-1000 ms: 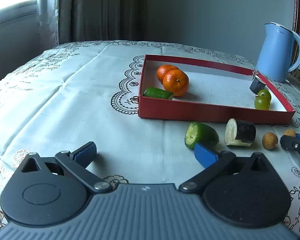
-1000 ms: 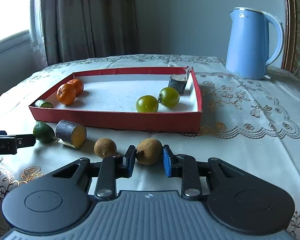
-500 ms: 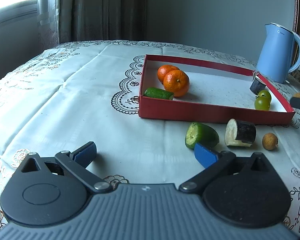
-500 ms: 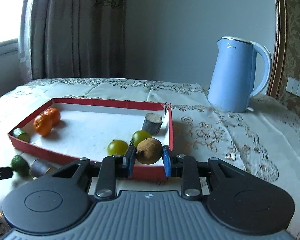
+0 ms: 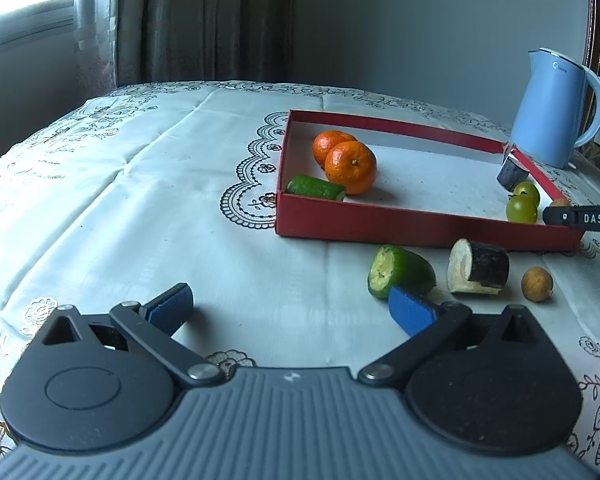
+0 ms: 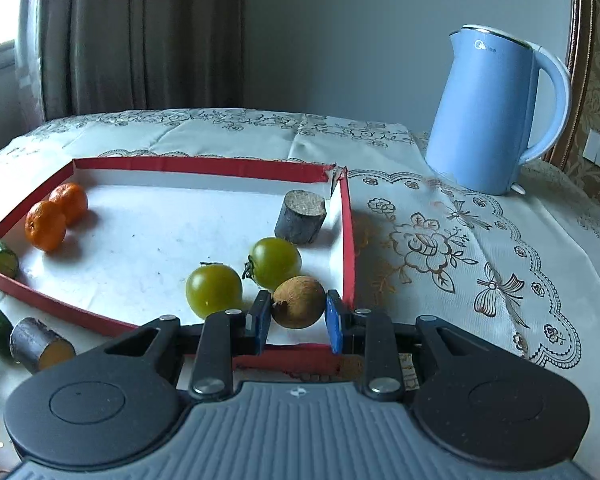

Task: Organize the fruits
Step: 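Carry the brown fruit into the tray and open the right gripper, then withdraw the right gripper from the tray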

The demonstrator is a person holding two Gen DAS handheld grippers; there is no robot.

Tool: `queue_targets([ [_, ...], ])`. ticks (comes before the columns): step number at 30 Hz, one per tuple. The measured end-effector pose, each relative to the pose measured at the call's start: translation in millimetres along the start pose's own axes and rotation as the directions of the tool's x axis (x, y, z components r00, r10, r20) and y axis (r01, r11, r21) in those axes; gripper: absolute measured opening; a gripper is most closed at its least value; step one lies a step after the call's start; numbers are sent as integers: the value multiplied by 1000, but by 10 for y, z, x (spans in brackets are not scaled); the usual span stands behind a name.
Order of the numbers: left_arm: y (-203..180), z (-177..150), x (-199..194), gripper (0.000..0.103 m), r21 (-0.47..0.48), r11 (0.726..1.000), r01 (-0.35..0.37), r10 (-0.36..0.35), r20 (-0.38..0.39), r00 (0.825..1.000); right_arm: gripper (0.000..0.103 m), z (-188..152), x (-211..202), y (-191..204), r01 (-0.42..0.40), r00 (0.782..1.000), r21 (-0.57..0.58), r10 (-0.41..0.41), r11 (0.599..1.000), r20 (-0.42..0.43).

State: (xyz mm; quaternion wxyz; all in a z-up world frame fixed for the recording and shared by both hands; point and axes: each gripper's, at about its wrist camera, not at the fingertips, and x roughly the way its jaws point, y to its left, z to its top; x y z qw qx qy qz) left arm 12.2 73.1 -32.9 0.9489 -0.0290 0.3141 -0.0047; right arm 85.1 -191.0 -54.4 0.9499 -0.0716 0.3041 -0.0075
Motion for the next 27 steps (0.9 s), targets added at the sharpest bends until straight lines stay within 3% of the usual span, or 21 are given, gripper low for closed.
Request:
queue_targets([
  [9,-2,-1,0,103,1,1000,0,0,-1,1000,28,15,43,-3,-2,1000,8,2,1000,-1],
  [11,-1,-1,-1,103,1,1000,-1,1,-1,1000,41,15,34,-11,-17,1000,14,16,1000,3],
  [13,-1,0,0,103,1,1000,-2,2,-2,1000,47,16,10,-23,-41,999,27,41,999,13],
  [18,-2,3,1,103,-1,1000,-4,4,-2,1000,49,-2,-188,-67,-61,996,60,57,996,67],
  [23,8,1,-4,103,-5,1000,-4,4,2,1000,57,-248,-506,-153,-49,995,59,43,997,90],
  [27,4,1,-13,103,-2,1000,0,0,6,1000,57,-465,-571,-210,-24,998,64,20,998,65],
])
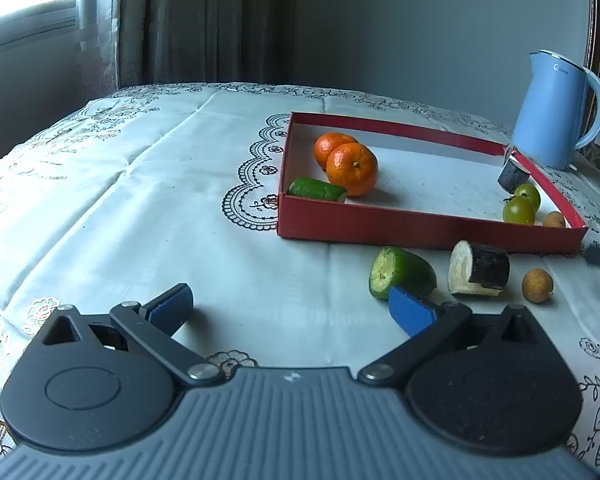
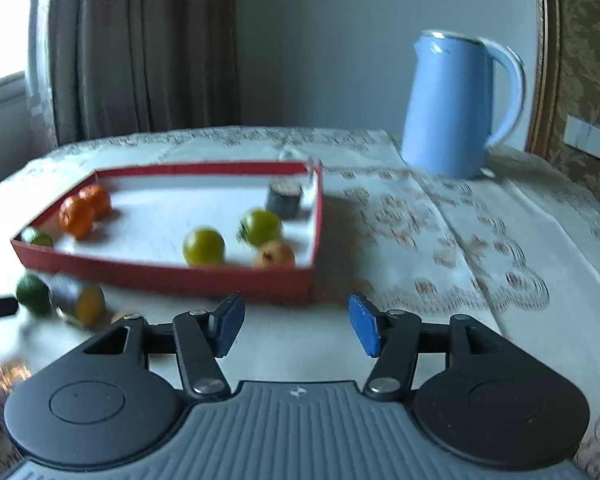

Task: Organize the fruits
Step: 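Withdraw the right gripper from the tray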

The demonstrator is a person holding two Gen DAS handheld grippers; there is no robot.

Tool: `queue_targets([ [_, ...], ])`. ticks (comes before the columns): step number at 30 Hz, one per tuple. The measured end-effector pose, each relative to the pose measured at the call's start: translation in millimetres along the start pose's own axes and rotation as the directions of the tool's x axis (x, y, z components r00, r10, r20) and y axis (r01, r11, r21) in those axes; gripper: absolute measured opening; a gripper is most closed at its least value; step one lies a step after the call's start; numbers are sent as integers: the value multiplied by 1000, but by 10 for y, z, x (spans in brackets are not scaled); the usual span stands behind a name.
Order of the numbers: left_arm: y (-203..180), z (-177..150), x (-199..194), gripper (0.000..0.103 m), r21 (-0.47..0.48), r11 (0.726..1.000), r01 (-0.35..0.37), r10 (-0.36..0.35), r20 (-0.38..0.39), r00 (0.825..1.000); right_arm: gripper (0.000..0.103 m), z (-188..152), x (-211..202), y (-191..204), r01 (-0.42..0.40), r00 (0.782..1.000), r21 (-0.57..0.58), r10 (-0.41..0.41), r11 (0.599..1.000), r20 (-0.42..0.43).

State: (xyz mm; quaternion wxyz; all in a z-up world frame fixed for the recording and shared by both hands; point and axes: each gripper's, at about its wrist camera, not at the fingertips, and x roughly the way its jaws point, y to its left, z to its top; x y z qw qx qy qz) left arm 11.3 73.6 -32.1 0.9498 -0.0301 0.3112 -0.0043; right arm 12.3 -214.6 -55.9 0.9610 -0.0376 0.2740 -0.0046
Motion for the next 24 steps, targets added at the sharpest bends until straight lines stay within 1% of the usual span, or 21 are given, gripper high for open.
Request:
queue_targets([
  [5,-17,-28,-42,103,15,1000,-2,2,5,1000,57,-123,86,-80,-14,999,51,16,999,-40],
  [13,-87,-41,-83,103,49,999,-12,11,20,1000,57,-132,113,-59,-20,999,49,22,999,-48],
  [15,-109,-29,-85,103,49,999,-5,4,12,1000,57,-135,111,-44,-9,998,32,11,999,-55],
  [16,-116,-20,-81,103,43,999,1,-2,4,1000,59,-138,110,-31,-3,998,23,5,1000,-58],
  [17,-122,-9,-79,103,35,999,17,-17,-4,1000,63,-139,106,-27,0,998,20,1,1000,-59],
  [19,-150,14,-74,103,23,999,49,-49,-8,999,65,-148,103,-47,-11,998,27,12,1000,-59],
  [24,-331,63,15,103,95,995,-7,7,5,1000,66,-154,102,-39,-5,998,17,6,1000,-61],
])
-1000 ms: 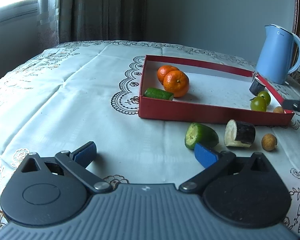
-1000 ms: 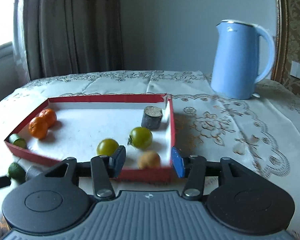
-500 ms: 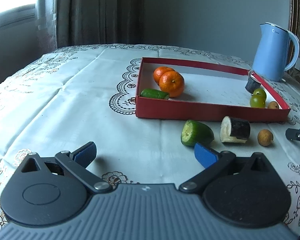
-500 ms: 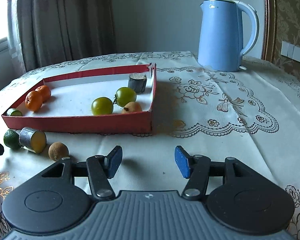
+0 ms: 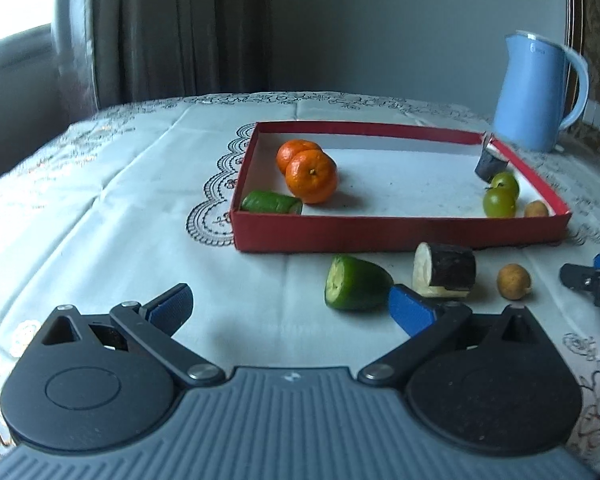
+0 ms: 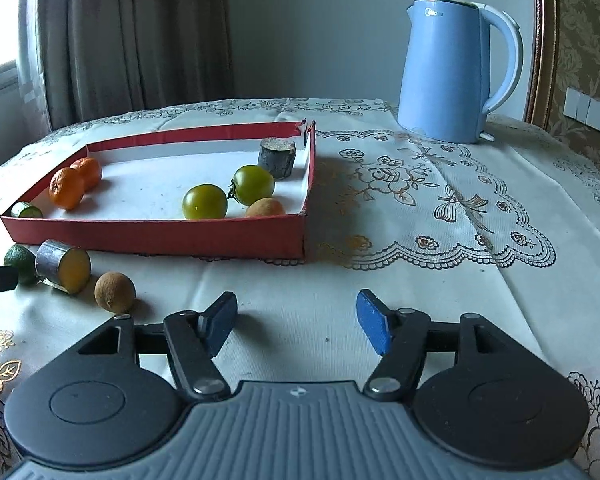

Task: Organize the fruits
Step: 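Withdraw the right gripper from the tray, then grasp the green cucumber piece with the left gripper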

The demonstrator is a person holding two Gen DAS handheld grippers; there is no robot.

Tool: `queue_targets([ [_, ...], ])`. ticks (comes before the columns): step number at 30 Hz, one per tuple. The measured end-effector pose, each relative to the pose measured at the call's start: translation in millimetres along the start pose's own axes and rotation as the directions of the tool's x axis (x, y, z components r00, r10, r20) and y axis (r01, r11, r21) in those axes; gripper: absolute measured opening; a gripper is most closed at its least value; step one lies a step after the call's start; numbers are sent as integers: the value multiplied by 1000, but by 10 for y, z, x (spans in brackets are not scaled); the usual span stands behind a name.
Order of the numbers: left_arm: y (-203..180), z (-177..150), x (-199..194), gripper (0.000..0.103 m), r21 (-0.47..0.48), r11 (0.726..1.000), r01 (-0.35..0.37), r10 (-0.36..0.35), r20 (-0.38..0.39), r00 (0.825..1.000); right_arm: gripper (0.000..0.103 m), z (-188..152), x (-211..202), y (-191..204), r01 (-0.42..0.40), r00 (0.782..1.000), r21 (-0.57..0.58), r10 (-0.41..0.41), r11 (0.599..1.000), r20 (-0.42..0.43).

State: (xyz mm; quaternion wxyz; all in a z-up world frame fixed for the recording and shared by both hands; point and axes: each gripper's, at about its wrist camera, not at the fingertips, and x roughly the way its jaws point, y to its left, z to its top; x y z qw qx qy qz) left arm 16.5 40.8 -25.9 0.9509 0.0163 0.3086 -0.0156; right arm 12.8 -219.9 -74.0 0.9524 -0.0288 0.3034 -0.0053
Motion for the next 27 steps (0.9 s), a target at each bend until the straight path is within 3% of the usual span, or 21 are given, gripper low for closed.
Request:
queue_targets([
  [12,-161,95,191,103,29,999,-23,23,-16,1000,76,14,0,-26,-38,999,23,38,999,0],
  [21,-145,74,245,101,19,1000,-11,12,-44,999,77,11,0,-50,-48,999,36,48,998,3],
  [27,-150,66,233,90,20,1000,14,-13,-35,999,79,11,6,-29,-47,999,30,47,998,0],
])
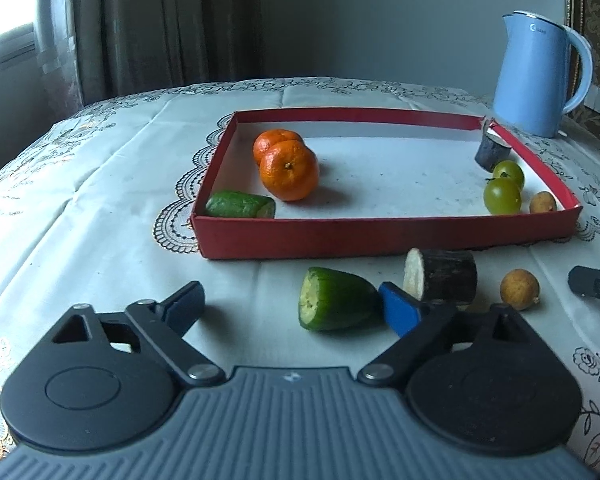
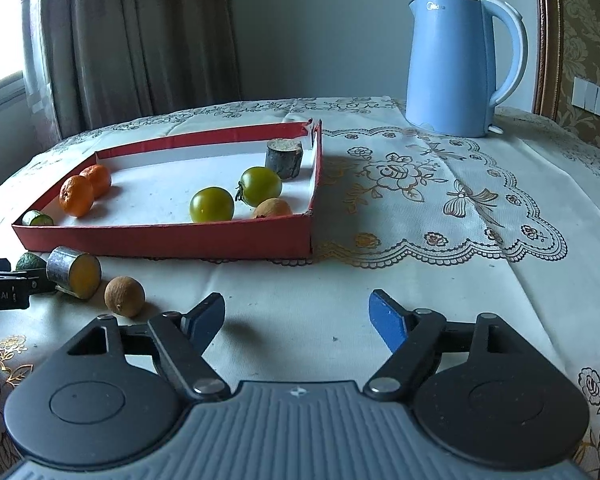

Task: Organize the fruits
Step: 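Grasp the green cucumber piece with the left gripper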

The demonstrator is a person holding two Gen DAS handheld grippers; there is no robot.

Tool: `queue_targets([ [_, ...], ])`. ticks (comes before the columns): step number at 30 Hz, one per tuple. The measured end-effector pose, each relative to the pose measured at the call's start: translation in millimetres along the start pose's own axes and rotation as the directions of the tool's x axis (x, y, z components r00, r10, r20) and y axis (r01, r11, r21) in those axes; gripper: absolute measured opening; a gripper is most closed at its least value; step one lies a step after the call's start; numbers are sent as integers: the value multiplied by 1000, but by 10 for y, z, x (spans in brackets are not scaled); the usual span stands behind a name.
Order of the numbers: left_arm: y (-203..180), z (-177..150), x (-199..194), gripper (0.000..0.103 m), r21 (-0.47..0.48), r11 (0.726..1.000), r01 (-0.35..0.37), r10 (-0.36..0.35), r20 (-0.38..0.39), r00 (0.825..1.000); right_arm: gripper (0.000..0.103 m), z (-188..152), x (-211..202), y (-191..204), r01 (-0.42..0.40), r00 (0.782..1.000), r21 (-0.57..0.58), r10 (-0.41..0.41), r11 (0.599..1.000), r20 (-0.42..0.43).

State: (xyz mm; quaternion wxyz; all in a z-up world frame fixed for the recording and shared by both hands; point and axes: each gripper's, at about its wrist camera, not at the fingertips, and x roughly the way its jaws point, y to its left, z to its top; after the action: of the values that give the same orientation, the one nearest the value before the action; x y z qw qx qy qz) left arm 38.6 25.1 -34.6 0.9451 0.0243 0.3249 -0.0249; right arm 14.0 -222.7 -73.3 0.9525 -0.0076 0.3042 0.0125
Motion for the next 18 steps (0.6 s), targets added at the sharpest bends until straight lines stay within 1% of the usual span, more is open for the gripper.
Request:
queue_targets([
  [2,-17,-3,-10,85,7,1000,7,-7,5,1000,80,0,2,1,-1,1000,0,1,1000,0],
  [7,-18,-13,-26,77,5,999,33,-33,12,999,81,-3,6,9,-2,1000,-1,2,1000,-1],
  [9,-35,-18,-39,70,13,999,43,-43,17,999,81,-5,6,10,-1,1000,-3,1,1000,-2],
  [11,-62,-27,-58,60,25,998,55,-55,23,998,81,-7,8,16,0,1000,-5,0,1000,-2],
  [15,-102,-32,-78,50,36,997,69,-70,28,997,82,-9,8,15,-1,1000,-4,1,1000,-2],
  [17,-121,-36,-90,40,41,996,77,-79,29,996,82,-9,9,18,-1,1000,-4,1,1000,-2],
  [18,-138,-36,-101,38,47,996,76,-77,32,997,82,-8,9,17,-1,1000,-4,1,1000,-2],
])
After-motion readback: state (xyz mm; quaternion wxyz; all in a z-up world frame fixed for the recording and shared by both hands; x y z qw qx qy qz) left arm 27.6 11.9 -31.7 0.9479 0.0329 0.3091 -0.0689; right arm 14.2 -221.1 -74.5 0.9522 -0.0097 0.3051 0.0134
